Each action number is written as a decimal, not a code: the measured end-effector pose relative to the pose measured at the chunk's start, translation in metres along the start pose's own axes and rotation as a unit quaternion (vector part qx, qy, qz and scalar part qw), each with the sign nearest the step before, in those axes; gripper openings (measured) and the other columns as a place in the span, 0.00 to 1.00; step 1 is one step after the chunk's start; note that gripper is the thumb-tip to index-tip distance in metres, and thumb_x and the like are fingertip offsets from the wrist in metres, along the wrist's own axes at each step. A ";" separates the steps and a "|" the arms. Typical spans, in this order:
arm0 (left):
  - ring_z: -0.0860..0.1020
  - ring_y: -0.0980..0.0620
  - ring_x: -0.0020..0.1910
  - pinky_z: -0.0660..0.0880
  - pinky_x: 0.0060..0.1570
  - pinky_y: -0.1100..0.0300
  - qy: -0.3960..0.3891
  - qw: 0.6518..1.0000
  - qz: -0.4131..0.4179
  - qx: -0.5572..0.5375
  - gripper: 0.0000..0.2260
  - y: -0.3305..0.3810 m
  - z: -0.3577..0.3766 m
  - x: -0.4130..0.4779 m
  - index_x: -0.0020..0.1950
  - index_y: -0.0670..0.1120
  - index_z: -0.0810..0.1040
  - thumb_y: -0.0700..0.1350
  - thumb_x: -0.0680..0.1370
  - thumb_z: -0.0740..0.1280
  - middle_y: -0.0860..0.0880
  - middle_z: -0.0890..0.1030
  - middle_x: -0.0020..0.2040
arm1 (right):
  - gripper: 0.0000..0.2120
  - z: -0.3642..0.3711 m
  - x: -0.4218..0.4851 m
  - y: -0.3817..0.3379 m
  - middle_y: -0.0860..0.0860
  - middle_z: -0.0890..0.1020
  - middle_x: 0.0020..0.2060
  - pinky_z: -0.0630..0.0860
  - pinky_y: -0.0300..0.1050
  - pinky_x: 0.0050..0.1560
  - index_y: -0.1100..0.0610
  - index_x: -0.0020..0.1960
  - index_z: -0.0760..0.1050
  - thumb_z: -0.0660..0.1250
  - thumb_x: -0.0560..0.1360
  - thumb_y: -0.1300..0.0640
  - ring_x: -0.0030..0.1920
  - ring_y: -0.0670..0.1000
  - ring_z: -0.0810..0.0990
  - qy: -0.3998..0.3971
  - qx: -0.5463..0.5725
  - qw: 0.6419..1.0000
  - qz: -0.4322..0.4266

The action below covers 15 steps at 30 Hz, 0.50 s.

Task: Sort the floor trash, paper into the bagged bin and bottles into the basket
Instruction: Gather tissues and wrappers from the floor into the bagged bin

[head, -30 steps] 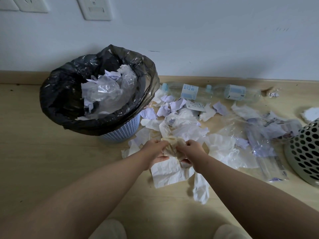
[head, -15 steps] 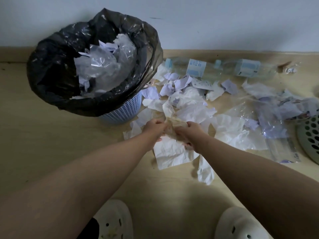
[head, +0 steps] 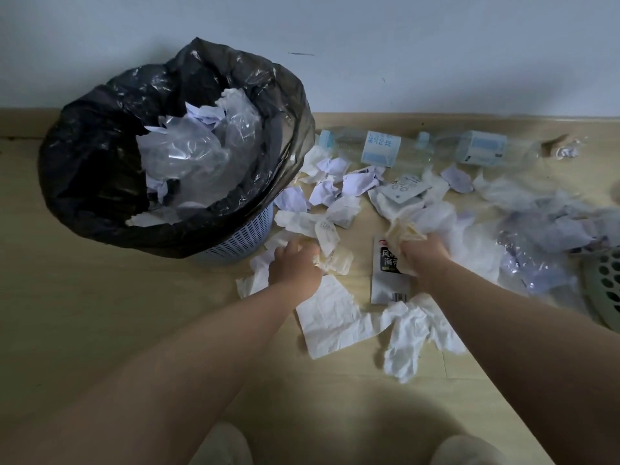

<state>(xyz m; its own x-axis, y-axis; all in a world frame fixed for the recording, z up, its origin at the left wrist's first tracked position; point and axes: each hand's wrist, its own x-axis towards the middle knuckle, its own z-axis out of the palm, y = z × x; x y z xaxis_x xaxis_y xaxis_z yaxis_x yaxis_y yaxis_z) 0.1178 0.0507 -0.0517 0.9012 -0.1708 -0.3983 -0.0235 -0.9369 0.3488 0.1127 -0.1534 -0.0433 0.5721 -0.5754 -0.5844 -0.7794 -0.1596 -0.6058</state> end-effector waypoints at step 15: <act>0.75 0.45 0.51 0.70 0.44 0.57 0.008 0.988 0.065 0.140 0.08 -0.021 -0.011 -0.019 0.57 0.46 0.68 0.41 0.78 0.59 0.44 0.74 0.54 | 0.07 0.015 -0.041 0.008 0.58 0.71 0.56 0.71 0.44 0.51 0.56 0.49 0.71 0.59 0.73 0.57 0.44 0.55 0.72 0.004 -0.116 0.986 -0.116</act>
<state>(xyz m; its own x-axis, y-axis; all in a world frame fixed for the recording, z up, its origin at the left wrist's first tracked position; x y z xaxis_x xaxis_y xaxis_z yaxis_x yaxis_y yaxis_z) 0.1056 0.0767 -0.0422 0.8894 -0.2926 -0.3512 -0.2564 -0.9554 0.1468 0.0867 -0.1190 -0.0320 0.7404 -0.5080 -0.4401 -0.6660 -0.4659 -0.5826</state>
